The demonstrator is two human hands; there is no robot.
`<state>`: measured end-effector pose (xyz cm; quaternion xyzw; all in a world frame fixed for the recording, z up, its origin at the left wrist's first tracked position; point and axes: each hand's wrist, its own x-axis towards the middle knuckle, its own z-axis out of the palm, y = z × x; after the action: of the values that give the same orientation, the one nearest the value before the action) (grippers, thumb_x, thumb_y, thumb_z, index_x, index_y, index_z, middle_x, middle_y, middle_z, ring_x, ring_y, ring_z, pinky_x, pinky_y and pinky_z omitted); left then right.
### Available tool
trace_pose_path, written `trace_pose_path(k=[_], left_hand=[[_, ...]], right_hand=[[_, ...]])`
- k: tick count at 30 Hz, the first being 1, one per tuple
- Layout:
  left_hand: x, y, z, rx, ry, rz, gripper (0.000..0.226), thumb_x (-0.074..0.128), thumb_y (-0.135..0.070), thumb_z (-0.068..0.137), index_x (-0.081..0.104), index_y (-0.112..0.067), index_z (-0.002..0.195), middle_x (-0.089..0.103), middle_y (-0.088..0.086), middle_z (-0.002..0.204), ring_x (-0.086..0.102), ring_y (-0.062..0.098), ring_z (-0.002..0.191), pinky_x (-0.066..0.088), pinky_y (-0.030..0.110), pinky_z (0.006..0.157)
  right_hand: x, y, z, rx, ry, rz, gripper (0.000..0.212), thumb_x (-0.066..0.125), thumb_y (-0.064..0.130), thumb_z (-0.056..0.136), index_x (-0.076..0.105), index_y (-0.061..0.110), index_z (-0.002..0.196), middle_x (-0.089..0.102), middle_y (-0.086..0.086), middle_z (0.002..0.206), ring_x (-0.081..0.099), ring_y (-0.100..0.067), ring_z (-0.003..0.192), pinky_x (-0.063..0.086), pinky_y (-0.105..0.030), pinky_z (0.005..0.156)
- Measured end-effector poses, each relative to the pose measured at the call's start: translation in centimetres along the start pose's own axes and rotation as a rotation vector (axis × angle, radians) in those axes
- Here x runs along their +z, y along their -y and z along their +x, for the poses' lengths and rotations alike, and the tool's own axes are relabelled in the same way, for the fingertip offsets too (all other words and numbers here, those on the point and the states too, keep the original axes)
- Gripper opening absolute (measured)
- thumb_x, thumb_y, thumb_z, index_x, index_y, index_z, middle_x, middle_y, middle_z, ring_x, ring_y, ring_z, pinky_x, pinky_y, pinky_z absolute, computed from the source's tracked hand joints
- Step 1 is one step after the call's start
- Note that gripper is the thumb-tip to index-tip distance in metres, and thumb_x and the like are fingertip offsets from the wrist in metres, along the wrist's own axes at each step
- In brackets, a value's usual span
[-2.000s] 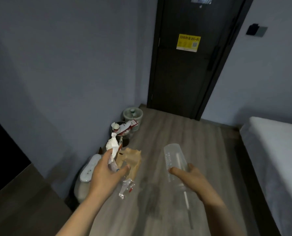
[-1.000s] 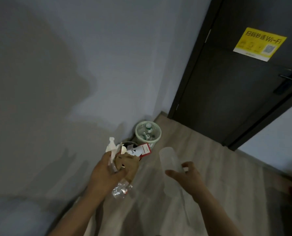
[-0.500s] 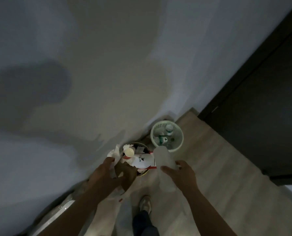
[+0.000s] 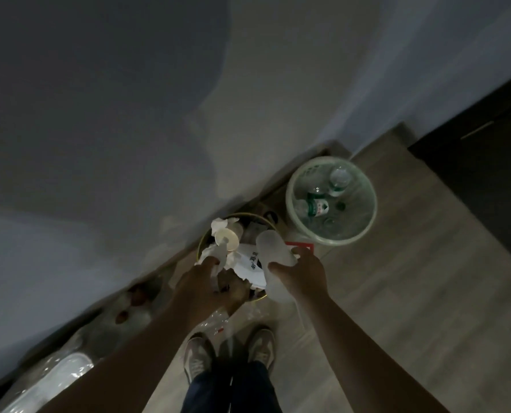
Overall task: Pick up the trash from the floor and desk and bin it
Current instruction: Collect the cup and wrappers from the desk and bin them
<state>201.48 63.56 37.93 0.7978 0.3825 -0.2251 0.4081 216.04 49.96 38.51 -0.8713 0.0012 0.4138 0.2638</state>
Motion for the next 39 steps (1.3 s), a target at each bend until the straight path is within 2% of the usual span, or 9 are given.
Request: trace_pose_path(k=[2, 6, 10, 15, 20, 23, 27, 31, 39], left_hand=[[2.5, 2.2, 3.7, 0.002, 0.001, 0.020, 0.060, 0.070, -0.039, 0.078, 0.044, -0.019, 0.129, 0.064, 0.001, 0.108, 0.062, 0.020, 0.099, 0.050, 0.030, 0.081], [6.9, 6.2, 9.4, -0.003, -0.004, 0.058, 0.057, 0.070, -0.034, 0.079, 0.046, -0.018, 0.128, 0.064, 0.004, 0.108, 0.061, 0.023, 0.098, 0.051, 0.033, 0.081], [11.1, 9.4, 13.7, 0.055, -0.049, 0.070, 0.060, 0.067, -0.044, 0.076, 0.051, -0.014, 0.125, 0.066, 0.008, 0.105, 0.062, 0.028, 0.097, 0.049, 0.032, 0.079], [13.7, 10.6, 17.1, 0.037, -0.022, 0.141, 0.062, 0.070, -0.042, 0.078, 0.050, -0.014, 0.129, 0.060, 0.010, 0.121, 0.055, 0.031, 0.114, 0.048, 0.043, 0.092], [11.8, 10.5, 16.4, 0.015, -0.048, 0.103, 0.090, 0.054, -0.071, 0.057, 0.046, -0.019, 0.130, 0.053, 0.009, 0.125, 0.052, 0.029, 0.114, 0.048, 0.041, 0.089], [9.1, 9.5, 14.4, 0.024, -0.072, 0.031, 0.093, 0.058, -0.071, 0.052, 0.046, -0.022, 0.129, 0.055, 0.001, 0.122, 0.054, 0.020, 0.112, 0.050, 0.039, 0.089], [4.7, 7.6, 10.5, 0.060, -0.042, 0.137, 0.064, 0.070, -0.049, 0.072, 0.053, -0.014, 0.122, 0.061, 0.005, 0.112, 0.058, 0.023, 0.103, 0.047, 0.032, 0.083], [0.0, 4.4, 4.6, 0.041, -0.018, 0.251, 0.051, 0.065, -0.035, 0.085, 0.052, -0.011, 0.129, 0.057, 0.010, 0.125, 0.054, 0.026, 0.115, 0.040, 0.032, 0.094], [-10.5, -2.6, -10.6, 0.090, -0.017, 0.387, 0.046, 0.053, -0.037, 0.091, 0.047, -0.015, 0.131, 0.052, 0.007, 0.130, 0.049, 0.024, 0.122, 0.038, 0.032, 0.100]], right_hand=[[2.6, -0.9, 3.7, -0.012, 0.001, -0.018, 0.061, 0.074, 0.034, 0.078, 0.052, 0.015, 0.131, 0.060, -0.005, 0.119, 0.053, -0.016, 0.094, 0.040, -0.025, 0.076], [7.2, -3.2, 10.2, -0.062, -0.018, -0.128, 0.059, 0.073, 0.036, 0.077, 0.052, 0.014, 0.128, 0.060, -0.007, 0.120, 0.057, -0.022, 0.103, 0.041, -0.026, 0.080], [11.2, -5.6, 14.0, -0.080, -0.053, -0.246, 0.067, 0.071, 0.041, 0.077, 0.047, 0.018, 0.135, 0.053, -0.007, 0.128, 0.054, -0.023, 0.112, 0.047, -0.034, 0.090], [14.3, -5.6, 16.0, -0.143, -0.058, -0.452, 0.067, 0.068, 0.044, 0.080, 0.042, 0.017, 0.136, 0.049, -0.010, 0.128, 0.052, -0.027, 0.112, 0.048, -0.042, 0.093], [13.2, -3.8, 16.4, -0.138, -0.031, -0.445, 0.069, 0.056, 0.061, 0.081, 0.044, 0.019, 0.135, 0.051, -0.011, 0.132, 0.050, -0.029, 0.118, 0.045, -0.045, 0.098], [11.0, -2.3, 14.4, -0.169, -0.046, -0.337, 0.072, 0.057, 0.062, 0.080, 0.044, 0.020, 0.137, 0.049, -0.010, 0.135, 0.049, -0.030, 0.121, 0.045, -0.045, 0.099], [7.8, -0.8, 9.9, -0.261, -0.073, -0.430, 0.060, 0.059, 0.052, 0.084, 0.046, 0.020, 0.134, 0.051, -0.007, 0.131, 0.050, -0.023, 0.119, 0.037, -0.029, 0.088], [4.1, 1.0, 3.7, -0.281, -0.061, -0.533, 0.057, 0.062, 0.042, 0.085, 0.045, 0.018, 0.134, 0.051, -0.008, 0.128, 0.049, -0.025, 0.118, 0.041, -0.034, 0.095], [-4.9, 5.8, -12.3, -0.342, -0.104, -0.625, 0.050, 0.064, 0.036, 0.082, 0.048, 0.017, 0.126, 0.053, -0.007, 0.124, 0.051, -0.026, 0.115, 0.045, -0.034, 0.092]])
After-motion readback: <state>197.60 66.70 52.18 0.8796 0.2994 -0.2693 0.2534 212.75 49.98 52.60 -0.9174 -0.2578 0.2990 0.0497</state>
